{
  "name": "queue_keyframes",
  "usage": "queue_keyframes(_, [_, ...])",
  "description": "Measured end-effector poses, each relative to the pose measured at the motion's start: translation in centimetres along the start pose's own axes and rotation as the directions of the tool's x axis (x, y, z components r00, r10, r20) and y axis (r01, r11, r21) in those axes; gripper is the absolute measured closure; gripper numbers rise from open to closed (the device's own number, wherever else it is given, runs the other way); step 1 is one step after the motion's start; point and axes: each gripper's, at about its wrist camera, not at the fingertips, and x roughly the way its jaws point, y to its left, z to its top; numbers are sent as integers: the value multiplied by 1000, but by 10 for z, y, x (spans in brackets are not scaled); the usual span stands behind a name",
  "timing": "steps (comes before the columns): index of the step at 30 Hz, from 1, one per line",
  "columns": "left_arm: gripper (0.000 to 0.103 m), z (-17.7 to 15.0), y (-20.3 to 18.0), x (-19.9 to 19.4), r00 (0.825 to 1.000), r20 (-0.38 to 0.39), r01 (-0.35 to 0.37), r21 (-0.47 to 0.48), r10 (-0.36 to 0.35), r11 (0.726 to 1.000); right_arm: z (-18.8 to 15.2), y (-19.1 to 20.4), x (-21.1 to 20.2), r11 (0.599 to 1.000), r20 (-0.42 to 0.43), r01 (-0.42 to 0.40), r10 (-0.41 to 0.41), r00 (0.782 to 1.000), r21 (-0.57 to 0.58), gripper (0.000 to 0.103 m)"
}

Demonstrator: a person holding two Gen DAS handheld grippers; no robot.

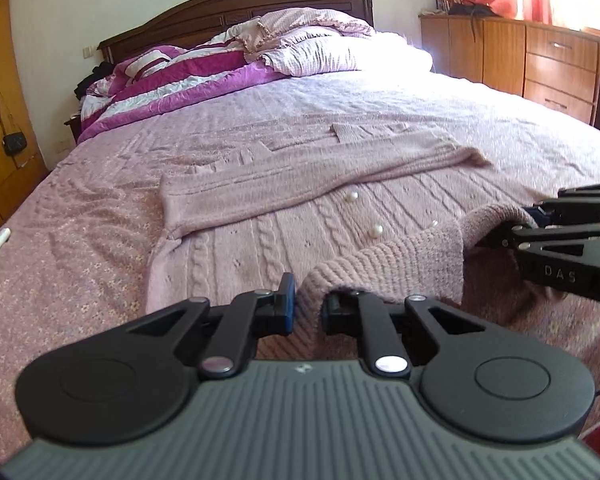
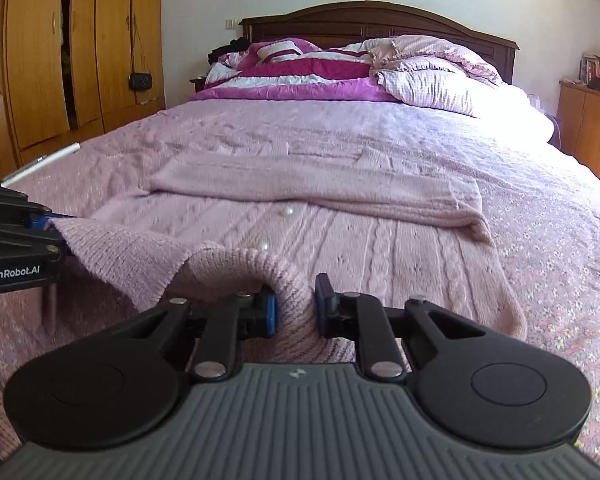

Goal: Fold small clothes

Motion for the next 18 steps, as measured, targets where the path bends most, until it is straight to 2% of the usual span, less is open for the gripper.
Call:
queue_keyframes(7, [89, 14, 2, 6, 1000, 17, -1, -14, 1, 1000, 10, -4, 3, 1000, 19, 5, -6, 1000, 25, 83])
queue_keyframes(11, [90, 18, 4, 16, 1000, 16, 2, -29, -1, 1000, 15, -4, 9, 1000, 45, 9, -9, 999, 18, 87])
queue_keyframes(18, [90, 37, 12, 27, 998, 65, 4, -57, 0, 998, 35, -6, 21, 1000, 86, 19, -20, 996, 12, 89])
